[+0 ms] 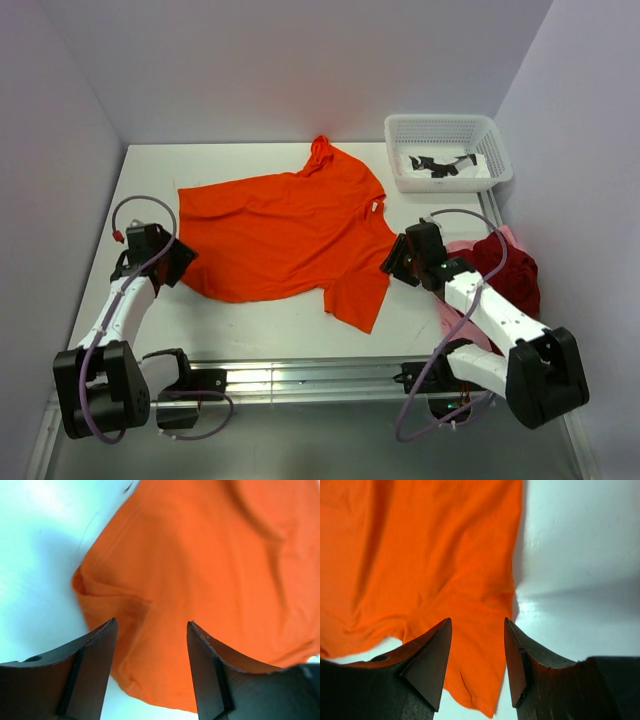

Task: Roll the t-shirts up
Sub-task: Fold the tshirt

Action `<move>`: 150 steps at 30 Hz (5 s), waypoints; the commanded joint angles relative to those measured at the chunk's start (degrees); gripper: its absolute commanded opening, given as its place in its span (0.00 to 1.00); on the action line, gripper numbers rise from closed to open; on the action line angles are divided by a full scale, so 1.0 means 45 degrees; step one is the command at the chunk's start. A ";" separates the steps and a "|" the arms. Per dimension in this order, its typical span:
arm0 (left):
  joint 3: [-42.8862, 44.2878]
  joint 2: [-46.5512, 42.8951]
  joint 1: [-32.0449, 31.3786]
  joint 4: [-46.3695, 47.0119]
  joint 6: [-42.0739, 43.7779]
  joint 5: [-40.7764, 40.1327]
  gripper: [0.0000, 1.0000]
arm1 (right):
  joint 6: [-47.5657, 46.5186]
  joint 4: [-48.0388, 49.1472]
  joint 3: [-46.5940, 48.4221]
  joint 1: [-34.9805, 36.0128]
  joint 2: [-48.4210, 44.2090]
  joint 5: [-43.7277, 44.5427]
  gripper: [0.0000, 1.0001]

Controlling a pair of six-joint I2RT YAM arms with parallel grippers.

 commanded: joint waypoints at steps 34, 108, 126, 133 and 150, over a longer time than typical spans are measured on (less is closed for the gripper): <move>0.0507 0.1780 -0.2292 -0.0337 -0.0409 -0.3559 0.01 | -0.0658 0.0404 -0.1399 0.0477 -0.1100 -0.0627 0.51; -0.1485 -0.1403 -0.2644 -0.1587 -0.2324 -0.3344 0.00 | 0.5495 -0.2408 -0.1906 0.6767 0.0189 0.2205 0.19; -0.1310 -0.2925 -0.2644 -0.3753 -0.4119 -0.4125 0.00 | 0.5085 -0.5609 -0.0034 0.6786 -0.1451 0.3064 0.00; -0.0314 -0.2947 -0.2644 -0.5706 -0.5134 -0.4555 0.00 | 0.4500 -0.5827 0.0886 0.6611 -0.1628 0.3631 0.00; 0.0487 -0.3045 -0.2644 -0.7602 -0.6835 -0.5706 0.00 | 0.1161 -0.4771 0.3657 0.3762 -0.0787 0.2479 0.00</move>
